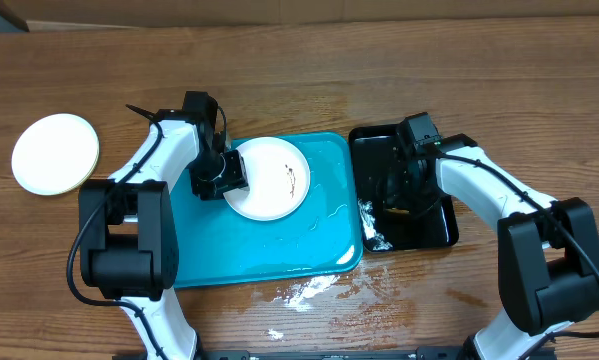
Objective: Clean dirty plates on tray and stack at the side
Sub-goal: 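Lower the right gripper into the black tray and grasp the sponge, then dip the sponge in the black tray water with the right gripper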
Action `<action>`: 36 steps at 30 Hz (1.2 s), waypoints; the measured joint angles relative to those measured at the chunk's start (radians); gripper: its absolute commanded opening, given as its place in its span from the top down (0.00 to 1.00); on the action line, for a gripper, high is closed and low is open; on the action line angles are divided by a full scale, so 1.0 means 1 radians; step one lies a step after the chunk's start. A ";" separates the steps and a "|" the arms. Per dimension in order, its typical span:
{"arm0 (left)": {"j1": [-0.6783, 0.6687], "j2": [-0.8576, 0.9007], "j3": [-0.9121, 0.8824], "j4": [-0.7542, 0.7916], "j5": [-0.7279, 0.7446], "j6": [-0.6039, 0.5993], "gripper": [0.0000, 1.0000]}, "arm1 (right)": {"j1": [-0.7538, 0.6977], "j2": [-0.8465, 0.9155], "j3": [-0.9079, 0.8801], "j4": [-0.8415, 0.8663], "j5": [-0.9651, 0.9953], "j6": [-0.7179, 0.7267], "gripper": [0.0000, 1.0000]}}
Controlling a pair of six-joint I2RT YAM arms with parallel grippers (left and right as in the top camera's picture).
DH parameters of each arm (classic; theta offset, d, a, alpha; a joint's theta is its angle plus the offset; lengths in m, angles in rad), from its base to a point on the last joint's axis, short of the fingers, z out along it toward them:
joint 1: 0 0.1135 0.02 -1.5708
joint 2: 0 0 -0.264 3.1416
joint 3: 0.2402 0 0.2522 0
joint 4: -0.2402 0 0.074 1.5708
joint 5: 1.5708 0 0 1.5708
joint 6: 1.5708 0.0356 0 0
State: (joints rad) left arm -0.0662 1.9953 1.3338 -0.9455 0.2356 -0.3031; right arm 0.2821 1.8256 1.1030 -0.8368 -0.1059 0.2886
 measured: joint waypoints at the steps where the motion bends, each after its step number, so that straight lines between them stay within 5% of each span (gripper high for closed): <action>1: 0.000 0.000 0.000 0.000 -0.004 0.000 0.45 | 0.000 0.001 0.008 -0.027 0.002 -0.005 0.31; 8: 0.000 0.000 0.000 0.021 -0.058 0.000 0.53 | -0.008 0.003 0.184 -0.100 0.017 -0.002 0.29; 14: 0.000 0.000 0.000 0.035 -0.077 0.000 0.59 | -0.008 0.003 0.120 -0.013 0.036 -0.003 0.29; 18: 0.000 0.000 0.001 0.073 -0.091 0.005 0.90 | -0.008 0.010 0.013 0.116 0.043 -0.005 0.25; 23: 0.000 0.000 0.001 0.078 -0.097 0.009 0.94 | -0.008 0.014 0.002 0.134 0.052 -0.008 0.42; 29: -0.005 -0.001 0.001 0.079 -0.095 0.016 0.96 | -0.008 0.014 0.002 0.135 0.077 -0.003 0.95; 36: -0.031 -0.002 0.001 0.069 -0.088 0.015 0.96 | -0.011 0.014 0.121 -0.061 0.016 -0.073 0.96</action>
State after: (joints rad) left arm -0.0971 1.9934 1.3346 -0.8768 0.1474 -0.2878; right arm 0.2710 1.8397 1.2236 -0.8974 -0.0898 0.2153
